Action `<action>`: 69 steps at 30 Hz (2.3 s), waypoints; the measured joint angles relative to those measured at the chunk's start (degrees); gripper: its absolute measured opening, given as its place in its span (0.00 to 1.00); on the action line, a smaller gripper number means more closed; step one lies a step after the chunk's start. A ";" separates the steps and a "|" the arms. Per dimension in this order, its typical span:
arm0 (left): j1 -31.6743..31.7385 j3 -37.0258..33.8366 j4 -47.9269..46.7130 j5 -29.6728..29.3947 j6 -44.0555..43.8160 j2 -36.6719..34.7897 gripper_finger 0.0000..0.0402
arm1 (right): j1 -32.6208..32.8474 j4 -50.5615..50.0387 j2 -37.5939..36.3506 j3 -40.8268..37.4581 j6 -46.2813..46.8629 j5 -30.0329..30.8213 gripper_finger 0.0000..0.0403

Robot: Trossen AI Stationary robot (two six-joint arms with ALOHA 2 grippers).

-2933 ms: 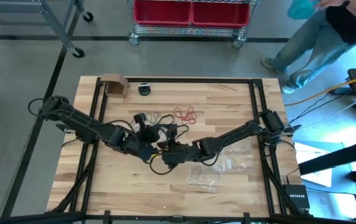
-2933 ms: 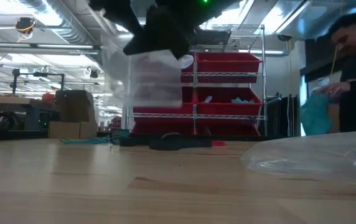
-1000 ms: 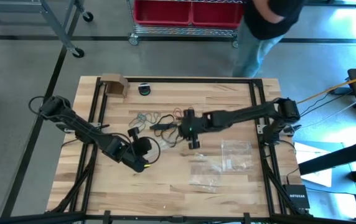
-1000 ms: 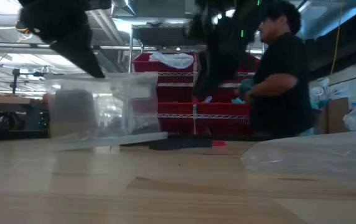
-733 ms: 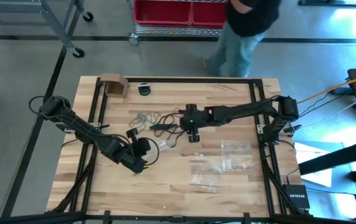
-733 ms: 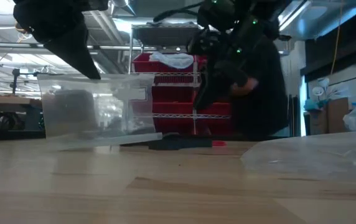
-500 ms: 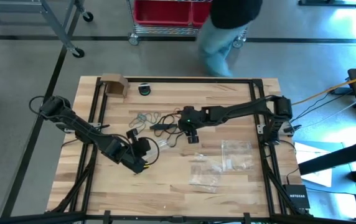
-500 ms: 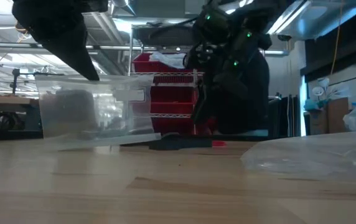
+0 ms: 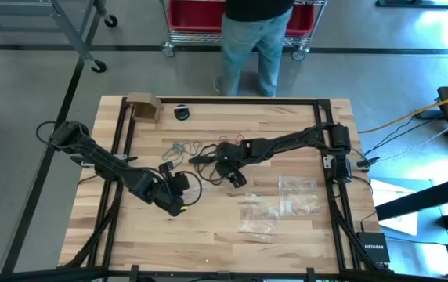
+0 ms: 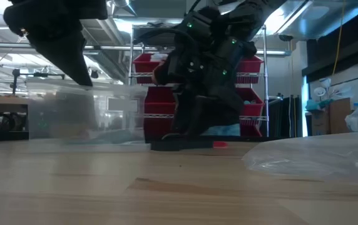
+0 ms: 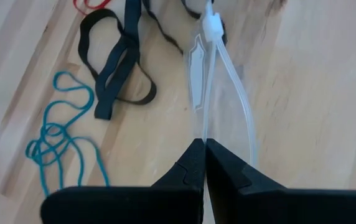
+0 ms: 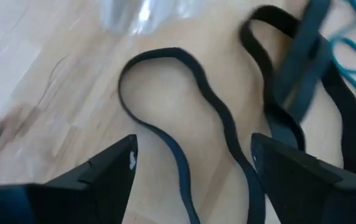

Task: Sort rubber bands
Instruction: Put the black rubber band into the transparent zip bag

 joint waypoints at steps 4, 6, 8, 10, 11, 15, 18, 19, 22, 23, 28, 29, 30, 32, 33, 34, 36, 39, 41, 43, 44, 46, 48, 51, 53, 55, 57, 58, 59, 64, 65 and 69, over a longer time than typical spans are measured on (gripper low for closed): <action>0.00 0.02 -0.52 -0.02 -0.65 0.00 0.00 | -0.38 1.41 0.11 0.04 -1.57 -0.18 0.74; 0.00 0.02 -0.39 -0.04 -0.94 0.00 0.00 | -1.00 1.78 0.19 0.07 -1.92 -0.66 0.73; 0.00 0.02 -0.38 -0.15 -1.02 0.00 0.00 | -1.75 2.56 1.08 0.11 -2.15 -1.62 0.73; 0.00 0.02 -0.42 -0.22 -1.02 0.00 0.00 | -2.21 2.32 2.45 0.09 -1.97 -2.99 0.73; 0.00 0.02 -0.40 -0.22 -1.02 0.00 0.00 | -2.29 2.55 3.05 0.09 -1.51 -3.79 0.73; 0.00 0.02 -0.28 -0.24 -1.02 0.00 0.00 | -2.21 3.05 4.54 0.39 -1.44 -3.53 0.73; 0.00 0.02 -0.21 -0.24 -1.06 0.00 0.00 | -2.16 2.75 4.94 0.37 -1.41 -3.52 0.70; 0.00 0.02 -0.18 -0.25 -1.04 0.00 0.00 | -2.14 2.58 4.98 0.37 -1.41 -3.59 0.68; 0.00 0.02 -0.16 -0.26 -1.04 0.00 0.00 | -2.12 1.64 5.07 0.31 -1.40 -4.27 0.58; 0.00 0.02 -0.12 -0.24 -1.04 0.00 0.00 | -2.09 1.34 5.08 0.31 -1.41 -4.38 0.54; 0.00 0.02 0.10 -0.26 -1.04 0.00 0.00 | -1.97 0.30 5.11 0.20 0.25 -4.04 0.29; 0.00 0.02 0.39 -0.26 -1.04 0.00 0.00 | -1.93 -0.05 4.82 0.20 1.93 -4.17 0.23; 0.00 0.02 0.89 -0.26 -1.01 0.00 0.00 | -1.87 -0.57 4.75 0.17 3.95 -4.40 0.17; 0.00 0.02 2.25 -0.26 -0.80 0.00 0.00 | -1.43 -1.76 4.27 0.20 7.34 -4.91 0.05; 0.00 0.02 2.64 -0.26 -0.80 0.00 0.00 | -1.13 -2.41 4.03 0.20 8.29 -4.56 0.03; 0.00 0.02 3.06 -0.26 -0.80 0.00 0.00 | -0.51 -3.00 3.70 0.17 9.73 -4.13 0.03; 0.00 0.02 3.62 -0.26 -0.80 0.00 0.00 | 0.98 -4.07 2.71 0.03 12.77 -3.21 0.03; 0.00 0.02 4.76 -0.26 -1.15 0.00 0.00 | 4.04 -7.82 0.64 -0.31 15.45 -2.44 0.01; 0.00 0.02 4.67 -0.26 -1.74 0.00 0.00 | 6.40 -9.11 -0.83 -0.33 17.49 -1.21 0.01; 0.00 0.02 4.67 -0.26 -2.69 0.00 0.00 | 8.54 -10.25 -3.14 -0.93 19.91 -0.18 0.00; 0.00 0.02 4.67 -0.26 -2.86 0.00 0.00 | 9.66 -10.39 -4.37 -1.64 21.37 0.94 0.00; -0.07 0.02 4.69 -0.26 -3.33 0.00 0.00 | 12.09 -10.17 -6.70 -3.24 24.72 3.74 0.00; -0.07 0.02 4.68 -0.27 -4.09 0.00 0.00 | 14.52 -10.52 -8.89 -4.47 27.96 6.45 0.00; -0.07 0.02 5.30 -0.24 -4.23 0.00 0.00 | 17.67 -9.66 -11.71 -5.21 32.67 8.62 0.00; -0.08 0.02 6.48 -0.22 -4.09 0.00 0.00 | 19.10 -9.53 -12.41 -5.31 35.29 8.65 0.00; -0.15 0.02 6.83 -0.05 -4.06 0.00 0.00 | 19.92 -9.46 -12.39 -5.40 37.19 10.10 0.00; -0.15 0.02 7.88 0.04 -3.62 0.00 0.00 | 20.13 -8.92 -12.34 -5.40 37.82 12.88 0.00; -0.15 0.02 7.81 0.05 -3.25 0.00 0.00 | 20.10 -8.46 -12.06 -5.38 37.82 14.95 0.01; -0.15 0.02 7.74 0.07 -3.04 0.00 0.00 | 19.90 -8.22 -11.77 -5.33 37.78 17.28 0.01; -0.15 0.02 7.84 0.20 -3.05 0.00 0.00 | 17.52 -7.90 -7.89 -5.35 37.76 18.08 0.10; -0.15 0.02 8.07 0.20 -3.04 0.00 0.00 | 17.10 -7.90 -7.00 -5.34 37.78 16.69 0.13; -0.13 0.02 9.00 0.18 -2.77 0.00 0.00 | 16.91 -7.84 -3.68 -5.35 37.30 15.19 0.29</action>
